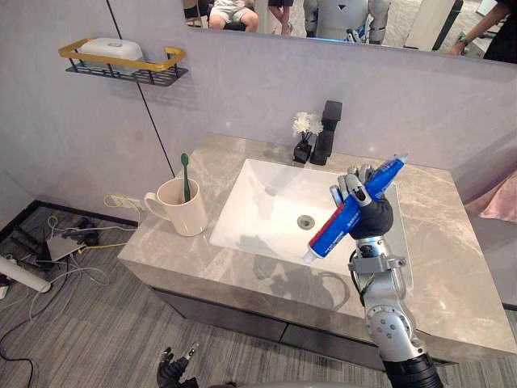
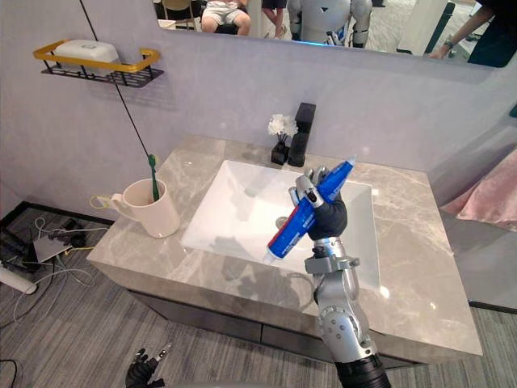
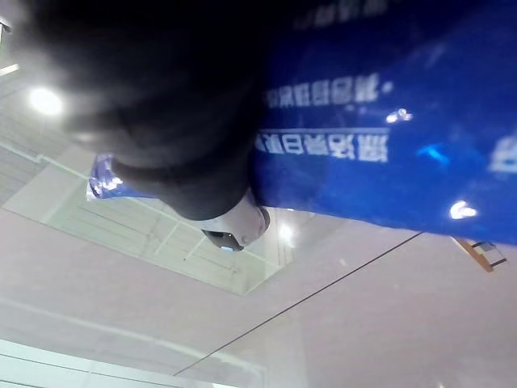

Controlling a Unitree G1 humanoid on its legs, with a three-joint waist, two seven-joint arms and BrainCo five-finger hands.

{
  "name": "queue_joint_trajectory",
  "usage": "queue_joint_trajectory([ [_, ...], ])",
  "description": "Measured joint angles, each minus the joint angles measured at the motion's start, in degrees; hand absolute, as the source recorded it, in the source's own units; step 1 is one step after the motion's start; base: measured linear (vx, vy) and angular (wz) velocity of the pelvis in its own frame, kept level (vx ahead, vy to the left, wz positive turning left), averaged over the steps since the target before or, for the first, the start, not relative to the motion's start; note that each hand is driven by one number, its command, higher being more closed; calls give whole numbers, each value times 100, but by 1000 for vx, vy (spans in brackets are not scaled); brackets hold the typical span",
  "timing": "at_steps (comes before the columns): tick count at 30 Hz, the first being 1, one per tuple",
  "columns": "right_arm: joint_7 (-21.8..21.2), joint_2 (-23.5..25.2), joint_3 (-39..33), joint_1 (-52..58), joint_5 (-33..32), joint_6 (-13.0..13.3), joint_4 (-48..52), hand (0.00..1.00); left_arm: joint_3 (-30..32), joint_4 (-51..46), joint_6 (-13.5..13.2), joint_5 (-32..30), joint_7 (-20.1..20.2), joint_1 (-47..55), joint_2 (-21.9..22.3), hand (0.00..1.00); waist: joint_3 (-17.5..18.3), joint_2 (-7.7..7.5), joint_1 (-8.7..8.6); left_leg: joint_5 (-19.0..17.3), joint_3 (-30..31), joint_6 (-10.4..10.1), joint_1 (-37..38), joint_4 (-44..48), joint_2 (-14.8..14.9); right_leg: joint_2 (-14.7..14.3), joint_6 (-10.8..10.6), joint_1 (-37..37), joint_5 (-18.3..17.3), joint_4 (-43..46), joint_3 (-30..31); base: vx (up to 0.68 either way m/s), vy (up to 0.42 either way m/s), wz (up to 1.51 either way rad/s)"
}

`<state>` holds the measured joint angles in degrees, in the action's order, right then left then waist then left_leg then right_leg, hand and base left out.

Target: Organize washtable

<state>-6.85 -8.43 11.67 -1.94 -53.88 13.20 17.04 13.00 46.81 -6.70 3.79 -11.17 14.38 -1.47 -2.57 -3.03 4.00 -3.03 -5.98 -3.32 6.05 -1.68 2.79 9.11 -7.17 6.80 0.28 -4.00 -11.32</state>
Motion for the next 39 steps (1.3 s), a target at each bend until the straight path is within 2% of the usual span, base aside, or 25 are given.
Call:
queue_joint_trajectory([
  [13,440,-102,260,-1216,1655,45,-150,100,-227,261,-30,-438,127,-109,-235,0,-50,-109,43,50,191,-2,-144,46,-9,4,0,6,-1,3,-193,-27,-18,8],
  [17,639,-93,308,-1617,2154,50,-447,100,-440,375,-42,-619,185,-223,-341,0,-61,-117,249,94,371,-7,-227,45,-17,2,3,27,-9,2,-352,-29,-22,21],
  [24,940,-83,493,-2401,2745,117,-743,100,-659,443,-68,-770,240,-223,-519,0,-189,-211,334,221,686,-21,-332,-46,-48,9,2,81,-44,5,-639,-34,-20,25],
  [26,1072,-87,486,-2658,2998,183,-879,100,-764,457,-65,-857,245,-220,-580,0,-262,-246,453,250,762,-21,-371,-59,-53,8,1,82,-47,4,-756,-28,-19,18],
  [31,1256,-91,485,-3104,3222,197,-1281,100,-864,456,-66,-912,244,-231,-628,0,-283,-285,634,287,954,-17,-523,-51,-86,19,-4,49,-52,-2,-916,-12,-8,21],
  [39,1494,-110,450,-4064,3437,201,-1907,100,-922,457,-69,-972,245,-279,-683,0,-379,-369,831,359,1127,-33,-697,-50,-98,8,-4,-14,-52,-3,-1107,-9,-6,12],
])
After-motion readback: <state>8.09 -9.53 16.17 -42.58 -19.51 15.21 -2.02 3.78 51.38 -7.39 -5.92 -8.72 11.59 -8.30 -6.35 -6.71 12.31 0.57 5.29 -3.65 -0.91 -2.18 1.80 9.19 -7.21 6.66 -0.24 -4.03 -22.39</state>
